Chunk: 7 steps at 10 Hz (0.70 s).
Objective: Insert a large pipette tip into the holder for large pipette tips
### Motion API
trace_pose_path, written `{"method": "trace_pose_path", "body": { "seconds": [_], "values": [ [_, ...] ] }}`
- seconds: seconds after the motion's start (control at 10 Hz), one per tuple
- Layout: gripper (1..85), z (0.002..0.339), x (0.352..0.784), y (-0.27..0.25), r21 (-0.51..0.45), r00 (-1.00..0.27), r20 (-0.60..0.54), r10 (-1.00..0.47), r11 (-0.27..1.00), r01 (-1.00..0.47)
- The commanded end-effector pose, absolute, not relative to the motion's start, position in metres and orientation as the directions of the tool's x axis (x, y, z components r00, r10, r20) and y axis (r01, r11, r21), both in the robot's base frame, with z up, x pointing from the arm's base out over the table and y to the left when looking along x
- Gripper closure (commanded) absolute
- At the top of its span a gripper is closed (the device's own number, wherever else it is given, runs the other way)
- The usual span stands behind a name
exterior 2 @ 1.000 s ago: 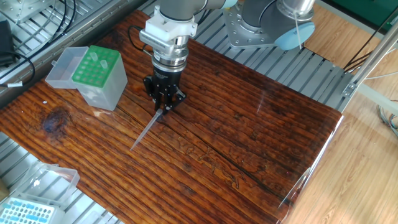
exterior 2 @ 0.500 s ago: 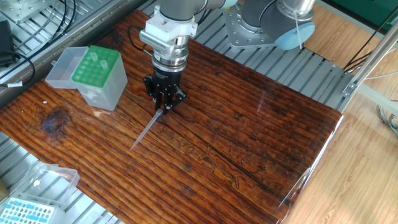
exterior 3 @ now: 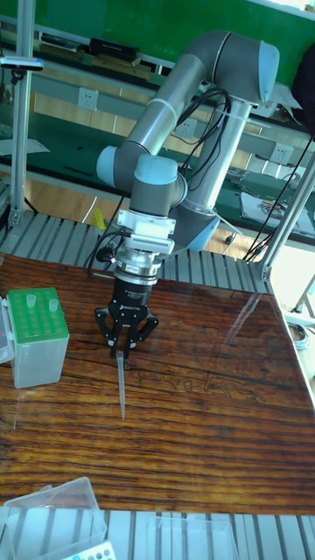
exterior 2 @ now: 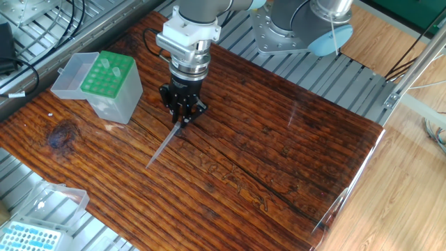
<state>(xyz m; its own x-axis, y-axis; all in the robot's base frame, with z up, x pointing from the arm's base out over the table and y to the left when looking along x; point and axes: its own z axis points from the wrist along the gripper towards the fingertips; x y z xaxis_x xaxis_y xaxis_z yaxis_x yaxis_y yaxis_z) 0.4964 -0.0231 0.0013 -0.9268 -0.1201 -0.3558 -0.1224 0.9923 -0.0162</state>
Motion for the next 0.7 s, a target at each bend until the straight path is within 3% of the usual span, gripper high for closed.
{"method": "trace_pose_path", "body": {
  "seconds": [0.0,0.6],
  "values": [
    [56.7,0.0030,0.5007,-0.0229,-0.002,-0.923,-0.371,-0.106,0.994,-0.113],
    [58.0,0.0040,0.5037,-0.0236,-0.005,-0.918,-0.382,-0.106,0.994,-0.113]
  ]
}}
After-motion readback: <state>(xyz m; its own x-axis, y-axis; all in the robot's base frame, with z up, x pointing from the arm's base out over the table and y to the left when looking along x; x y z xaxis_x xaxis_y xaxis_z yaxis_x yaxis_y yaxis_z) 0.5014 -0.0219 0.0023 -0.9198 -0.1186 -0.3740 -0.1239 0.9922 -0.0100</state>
